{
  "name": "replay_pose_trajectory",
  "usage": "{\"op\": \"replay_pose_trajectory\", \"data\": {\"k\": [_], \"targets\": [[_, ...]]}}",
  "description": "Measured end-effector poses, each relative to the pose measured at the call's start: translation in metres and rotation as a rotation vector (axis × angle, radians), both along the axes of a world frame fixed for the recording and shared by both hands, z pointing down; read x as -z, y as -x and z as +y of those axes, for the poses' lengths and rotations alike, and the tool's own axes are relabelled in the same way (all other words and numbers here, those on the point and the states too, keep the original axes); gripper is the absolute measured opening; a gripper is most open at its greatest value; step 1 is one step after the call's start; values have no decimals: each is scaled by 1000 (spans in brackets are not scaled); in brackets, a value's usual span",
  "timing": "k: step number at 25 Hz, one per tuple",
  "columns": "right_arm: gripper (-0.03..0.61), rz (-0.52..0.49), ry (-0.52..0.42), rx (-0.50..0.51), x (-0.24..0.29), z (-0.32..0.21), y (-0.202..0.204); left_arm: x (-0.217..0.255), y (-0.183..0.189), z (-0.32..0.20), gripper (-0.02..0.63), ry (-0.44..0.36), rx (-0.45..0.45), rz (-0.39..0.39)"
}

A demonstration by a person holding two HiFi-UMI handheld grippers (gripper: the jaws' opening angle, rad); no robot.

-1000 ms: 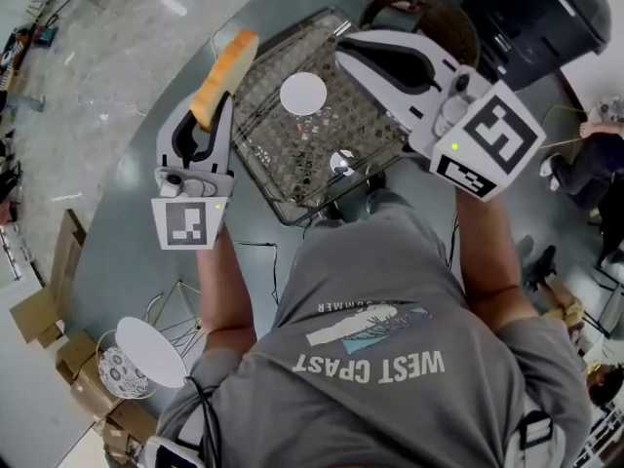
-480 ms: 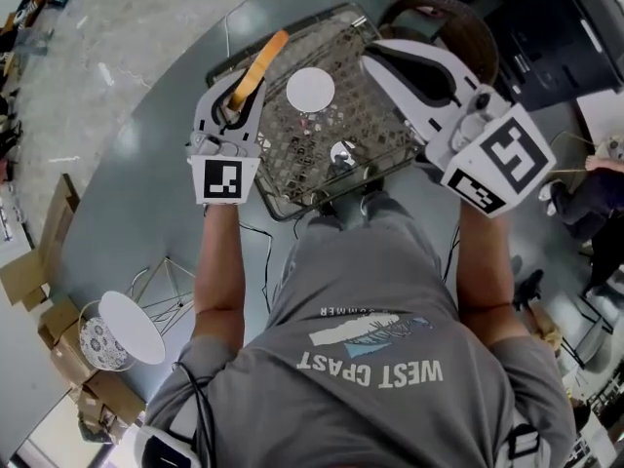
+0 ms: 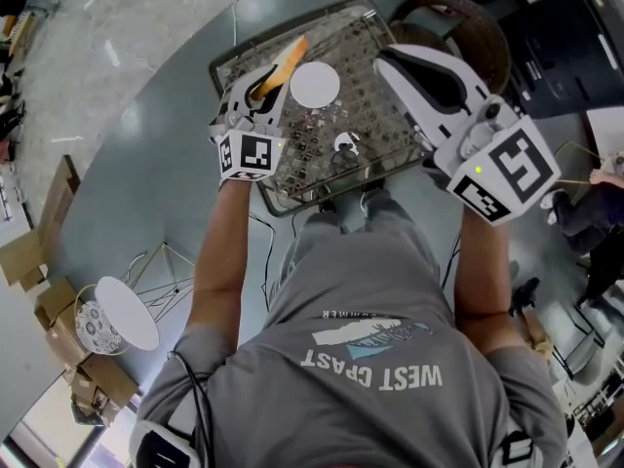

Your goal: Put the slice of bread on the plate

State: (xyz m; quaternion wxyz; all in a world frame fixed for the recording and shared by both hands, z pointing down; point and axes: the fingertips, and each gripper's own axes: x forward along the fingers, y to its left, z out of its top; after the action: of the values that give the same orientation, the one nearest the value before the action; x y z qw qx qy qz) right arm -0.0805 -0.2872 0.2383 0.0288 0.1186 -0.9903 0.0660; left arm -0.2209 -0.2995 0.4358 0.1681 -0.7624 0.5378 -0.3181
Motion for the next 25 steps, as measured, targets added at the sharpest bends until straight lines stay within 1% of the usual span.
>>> {"op": "replay_pose_trajectory", "data": {"k": [6,13,17,25], "targets": [[8,1,27,0,-12,-9,-5,-42,-1,-18,92,53,5,-71],[8,10,65,0,-29,-22,-5,-100,-1,-34,92,152,-9,-140],[8,17,87,-2,-43,-34,-11,-129,-6,-48,92,191,-8,-165],[8,43,135,-4,-75,-47,-12,-189,-4,-65,92,271,-8,-200]]}}
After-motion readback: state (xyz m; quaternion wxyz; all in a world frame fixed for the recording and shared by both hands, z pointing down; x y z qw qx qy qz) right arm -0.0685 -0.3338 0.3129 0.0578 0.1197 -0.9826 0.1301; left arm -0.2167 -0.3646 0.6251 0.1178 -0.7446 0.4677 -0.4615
